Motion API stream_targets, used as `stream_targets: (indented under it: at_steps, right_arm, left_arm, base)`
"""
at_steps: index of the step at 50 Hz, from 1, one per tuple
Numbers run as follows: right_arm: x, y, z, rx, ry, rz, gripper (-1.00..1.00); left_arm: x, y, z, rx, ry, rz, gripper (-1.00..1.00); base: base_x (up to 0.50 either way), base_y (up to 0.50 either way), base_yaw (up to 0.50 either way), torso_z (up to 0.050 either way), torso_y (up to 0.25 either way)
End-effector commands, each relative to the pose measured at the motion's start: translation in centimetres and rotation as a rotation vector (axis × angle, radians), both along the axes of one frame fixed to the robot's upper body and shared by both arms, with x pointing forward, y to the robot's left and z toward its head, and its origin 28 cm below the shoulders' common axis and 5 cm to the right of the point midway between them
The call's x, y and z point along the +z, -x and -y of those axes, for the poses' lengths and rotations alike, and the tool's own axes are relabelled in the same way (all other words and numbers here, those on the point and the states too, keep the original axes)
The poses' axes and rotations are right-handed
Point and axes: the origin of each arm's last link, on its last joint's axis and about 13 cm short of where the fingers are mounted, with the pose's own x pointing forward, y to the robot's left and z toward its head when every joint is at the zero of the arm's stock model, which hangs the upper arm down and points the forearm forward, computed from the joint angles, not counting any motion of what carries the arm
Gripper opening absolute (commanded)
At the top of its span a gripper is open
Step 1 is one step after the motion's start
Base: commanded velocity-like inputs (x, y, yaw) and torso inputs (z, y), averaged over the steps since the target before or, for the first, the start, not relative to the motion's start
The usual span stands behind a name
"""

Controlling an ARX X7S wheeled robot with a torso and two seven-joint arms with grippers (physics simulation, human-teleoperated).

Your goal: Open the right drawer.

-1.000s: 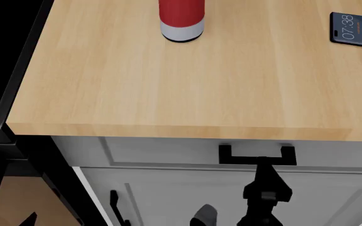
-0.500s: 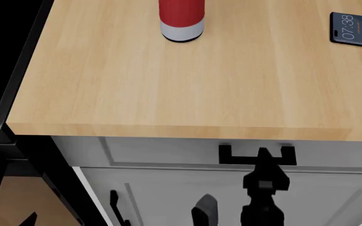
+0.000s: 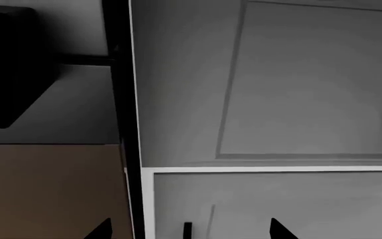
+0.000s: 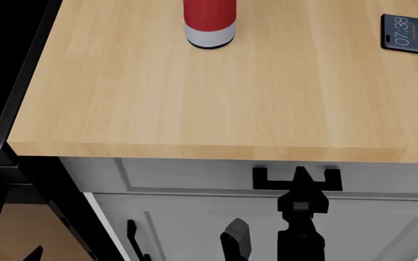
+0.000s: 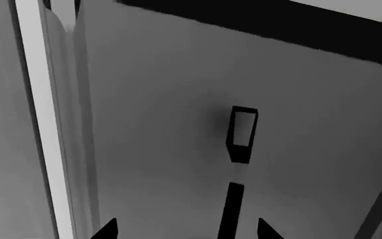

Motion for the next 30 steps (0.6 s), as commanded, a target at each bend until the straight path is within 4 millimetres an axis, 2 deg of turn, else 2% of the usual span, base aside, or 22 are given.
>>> stream_targets:
  at_steps: [1, 20, 21, 30]
  right_arm:
    - [-0.11, -0.75, 0.22, -0.021, 0.004, 0.002, 1.00]
    - [-0.44, -1.63, 0.68, -0.050, 0.005, -0.003, 1.00]
    - [-0.41, -1.64, 0.69, -0.059, 0.013, 0.002, -1.00]
    - [-0.38, -1.52, 0.70, -0.048, -0.009, 0.020, -1.00]
  left_arm:
    - [-0.04, 0.04, 0.00, -0.001, -0.001, 0.000, 1.00]
    - [0.02, 0.12, 0.07, -0.002, -0.007, 0.002, 1.00]
    - [0.00, 0.12, 0.06, -0.002, -0.007, 0.002, 1.00]
    - [-0.07, -0.06, 0.02, -0.002, -0.009, -0.001, 1.00]
  base:
    - [0.00, 0.00, 0.00, 0.000, 0.000]
    - [0.00, 0.00, 0.00, 0.000, 0.000]
    - [0.00, 0.00, 0.00, 0.000, 0.000]
    - [0.01, 0.00, 0.00, 0.000, 0.000]
